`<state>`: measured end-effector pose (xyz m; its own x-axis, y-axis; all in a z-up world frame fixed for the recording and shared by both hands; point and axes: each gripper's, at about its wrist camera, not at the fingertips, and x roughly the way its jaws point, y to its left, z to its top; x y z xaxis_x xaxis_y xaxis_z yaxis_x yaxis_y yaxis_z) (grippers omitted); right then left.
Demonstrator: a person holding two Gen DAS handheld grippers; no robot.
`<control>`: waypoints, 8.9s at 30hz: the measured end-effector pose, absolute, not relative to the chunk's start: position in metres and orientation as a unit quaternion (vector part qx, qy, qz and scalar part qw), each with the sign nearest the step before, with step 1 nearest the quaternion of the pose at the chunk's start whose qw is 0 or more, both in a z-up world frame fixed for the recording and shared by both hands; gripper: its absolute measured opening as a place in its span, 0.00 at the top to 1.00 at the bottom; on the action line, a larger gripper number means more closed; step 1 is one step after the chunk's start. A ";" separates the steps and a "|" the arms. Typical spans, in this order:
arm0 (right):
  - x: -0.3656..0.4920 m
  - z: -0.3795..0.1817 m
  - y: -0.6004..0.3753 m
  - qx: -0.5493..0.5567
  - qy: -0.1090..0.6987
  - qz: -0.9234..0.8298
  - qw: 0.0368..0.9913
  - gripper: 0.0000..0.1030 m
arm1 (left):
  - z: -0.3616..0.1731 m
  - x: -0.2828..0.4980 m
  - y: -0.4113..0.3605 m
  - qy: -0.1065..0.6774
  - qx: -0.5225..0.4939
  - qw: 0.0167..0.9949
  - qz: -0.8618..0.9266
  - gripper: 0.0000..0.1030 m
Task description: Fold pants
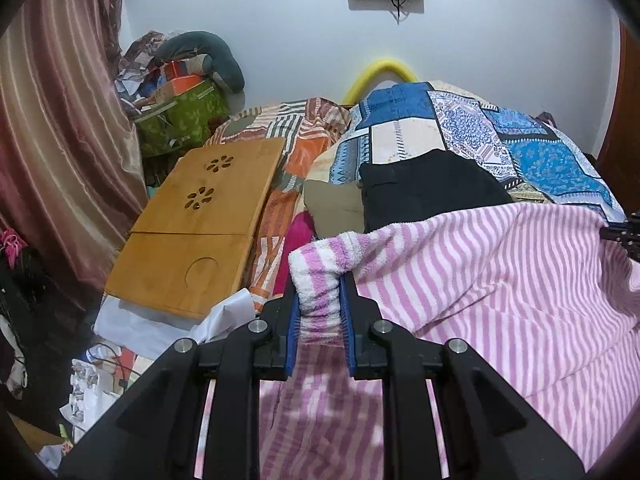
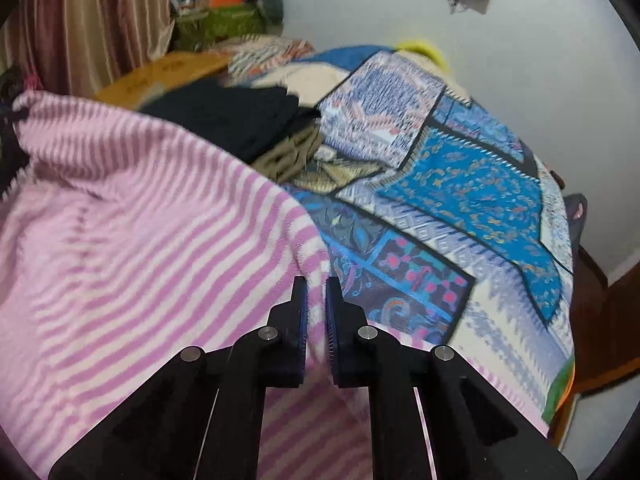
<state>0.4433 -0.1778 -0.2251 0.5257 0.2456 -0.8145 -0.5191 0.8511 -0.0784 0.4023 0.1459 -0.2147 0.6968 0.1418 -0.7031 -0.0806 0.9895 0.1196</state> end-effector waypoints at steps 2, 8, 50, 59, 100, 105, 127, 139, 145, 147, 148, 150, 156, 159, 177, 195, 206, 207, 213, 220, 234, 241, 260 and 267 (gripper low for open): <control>0.434 -0.211 -0.183 -0.142 0.425 0.222 0.866 0.92 | -0.208 0.394 0.146 0.381 0.037 0.922 0.061 0.83; 0.380 -0.172 -0.205 -0.090 0.406 0.225 0.881 0.93 | -0.189 0.358 0.146 0.369 0.017 0.927 0.058 0.83; 0.136 -0.207 -0.199 -0.048 0.474 0.211 0.853 0.81 | -0.284 0.192 0.218 0.487 -0.017 0.873 0.039 0.71; 0.133 -0.171 -0.227 -0.052 0.441 0.188 0.876 0.67 | -0.232 0.184 0.211 0.453 -0.008 0.889 0.061 0.65; 0.375 -0.289 -0.432 0.006 0.527 -0.019 0.850 0.55 | -0.315 0.371 -0.008 0.497 0.066 0.865 -0.017 0.26; 0.375 -0.297 -0.442 0.035 0.526 -0.018 0.850 0.71 | -0.318 0.374 -0.007 0.497 0.060 0.866 -0.016 0.25; 0.230 -0.161 -0.498 0.091 0.409 -0.044 0.907 0.95 | -0.234 0.299 -0.087 0.482 0.060 0.868 -0.104 0.25; 0.146 -0.199 -0.523 0.172 0.413 -0.061 0.892 0.95 | -0.258 0.243 -0.184 0.504 0.087 0.835 -0.203 0.25; 0.135 -0.207 -0.533 0.198 0.405 -0.064 0.891 0.95 | -0.276 0.232 -0.216 0.505 0.099 0.825 -0.234 0.37; 0.133 -0.205 -0.534 0.196 0.401 -0.066 0.892 0.95 | -0.275 0.227 -0.221 0.500 0.099 0.826 -0.239 0.41; 0.132 -0.204 -0.535 0.193 0.399 -0.066 0.894 0.95 | -0.275 0.228 -0.222 0.499 0.096 0.827 -0.242 0.42; 0.130 -0.201 -0.536 0.191 0.395 -0.066 0.896 0.95 | -0.271 0.226 -0.222 0.500 0.080 0.824 -0.253 0.43; 0.121 -0.194 -0.540 0.192 0.386 -0.063 0.900 0.95 | -0.260 0.214 -0.232 0.484 0.078 0.826 -0.278 0.43; 0.118 -0.198 -0.540 0.196 0.389 -0.063 0.898 0.95 | -0.261 0.207 -0.239 0.480 0.092 0.825 -0.283 0.43; 0.083 -0.195 -0.546 0.234 0.364 -0.075 0.898 0.97 | -0.243 0.181 -0.247 0.450 0.129 0.835 -0.289 0.98; 0.081 -0.272 -0.540 0.294 0.444 -0.088 0.842 0.65 | -0.277 0.183 -0.241 0.482 0.139 0.818 -0.282 0.98; 0.106 -0.306 -0.532 0.322 0.475 -0.070 0.816 0.56 | -0.279 0.188 -0.243 0.481 0.135 0.818 -0.286 0.98; 0.106 -0.304 -0.532 0.322 0.469 -0.069 0.819 0.56 | -0.279 0.188 -0.243 0.480 0.135 0.818 -0.286 0.98; 0.106 -0.299 -0.533 0.314 0.447 -0.073 0.834 0.76 | -0.278 0.190 -0.245 0.477 0.133 0.821 -0.282 0.98; 0.101 -0.275 -0.530 0.294 0.412 -0.079 0.859 0.94 | -0.261 0.184 -0.239 0.461 0.127 0.830 -0.286 0.98; 0.069 -0.252 -0.522 0.269 0.405 -0.083 0.870 0.95 | -0.254 0.157 -0.236 0.458 0.142 0.825 -0.297 0.98; 0.079 -0.286 -0.519 0.265 0.454 -0.100 0.844 0.94 | -0.270 0.152 -0.232 0.476 0.147 0.818 -0.288 0.96; 0.103 -0.156 -0.465 0.106 0.387 -0.068 0.913 0.75 | -0.206 0.174 -0.068 0.434 0.055 0.887 -0.149 0.59; 0.140 -0.112 -0.389 0.033 0.343 -0.004 0.939 0.59 | -0.192 0.204 0.025 0.412 -0.005 0.908 -0.073 0.59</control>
<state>0.1396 -0.3895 -0.1122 0.7654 0.0156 -0.6434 0.0291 0.9978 0.0589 0.2043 0.0247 -0.1924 0.6492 -0.1369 -0.7482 0.1290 0.9892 -0.0691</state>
